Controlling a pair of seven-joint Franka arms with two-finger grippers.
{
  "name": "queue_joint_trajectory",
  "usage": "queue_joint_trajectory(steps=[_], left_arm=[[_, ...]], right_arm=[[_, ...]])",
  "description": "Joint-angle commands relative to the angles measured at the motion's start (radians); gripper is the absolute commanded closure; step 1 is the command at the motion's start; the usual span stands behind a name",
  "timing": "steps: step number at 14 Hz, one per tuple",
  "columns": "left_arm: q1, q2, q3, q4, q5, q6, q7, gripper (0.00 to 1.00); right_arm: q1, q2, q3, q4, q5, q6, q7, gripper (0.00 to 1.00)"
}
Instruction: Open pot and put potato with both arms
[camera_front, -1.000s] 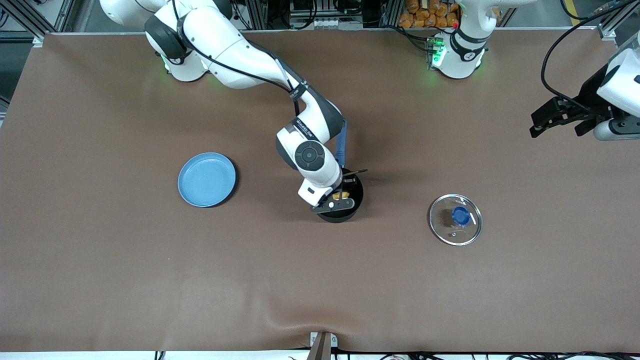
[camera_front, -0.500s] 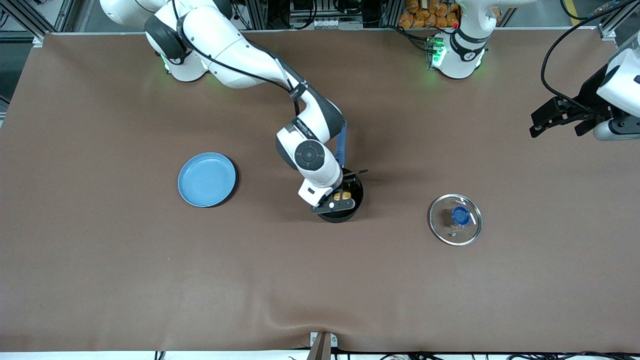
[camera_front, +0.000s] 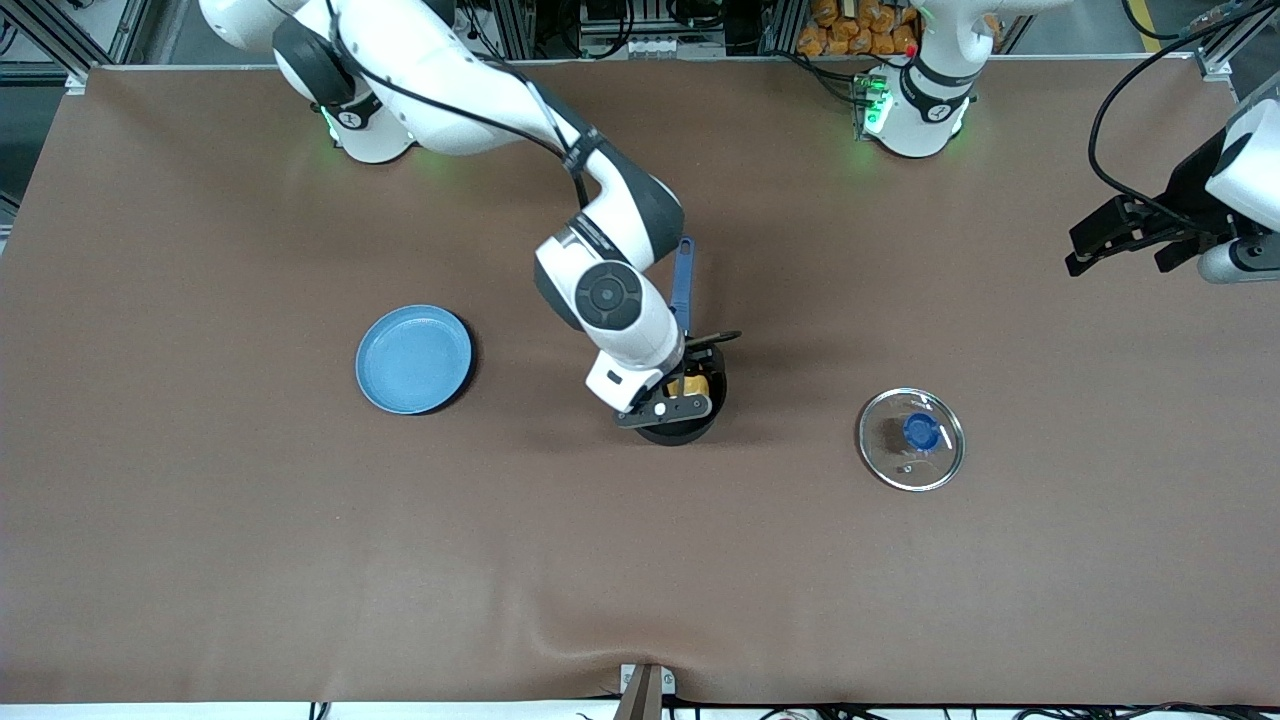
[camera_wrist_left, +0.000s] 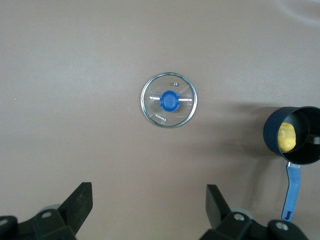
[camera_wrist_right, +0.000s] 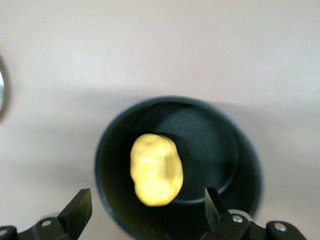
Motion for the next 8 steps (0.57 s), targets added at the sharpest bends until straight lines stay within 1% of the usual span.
queue_joint_trajectory(steps=[1,2,3,5,6,8], left_arm=[[0.012,0.006,-0.006,0.015,-0.027,-0.019,0.023,0.00],[0.009,0.006,-0.006,0.016,-0.027,-0.019,0.023,0.00],[0.008,0.006,-0.006,0.018,-0.027,-0.019,0.023,0.00],[0.008,0.006,-0.006,0.019,-0.027,-0.019,0.021,0.00],[0.011,0.009,-0.006,0.018,-0.027,-0.019,0.023,0.00],[0.014,0.012,-0.004,0.019,-0.029,-0.017,0.023,0.00]], right_arm=[[-0.009,-0.071,-0.036,0.033,-0.095,-0.076,0.010,0.00],[-0.013,-0.108,-0.048,0.033,-0.179,-0.119,-0.001,0.00],[-0.030,-0.146,-0.048,0.033,-0.218,-0.163,-0.001,0.00],[-0.118,-0.220,-0.039,0.033,-0.218,-0.199,-0.001,0.00],[-0.168,-0.260,-0.015,0.032,-0.218,-0.231,0.000,0.00],[-0.266,-0.327,0.033,0.032,-0.220,-0.347,-0.001,0.00]])
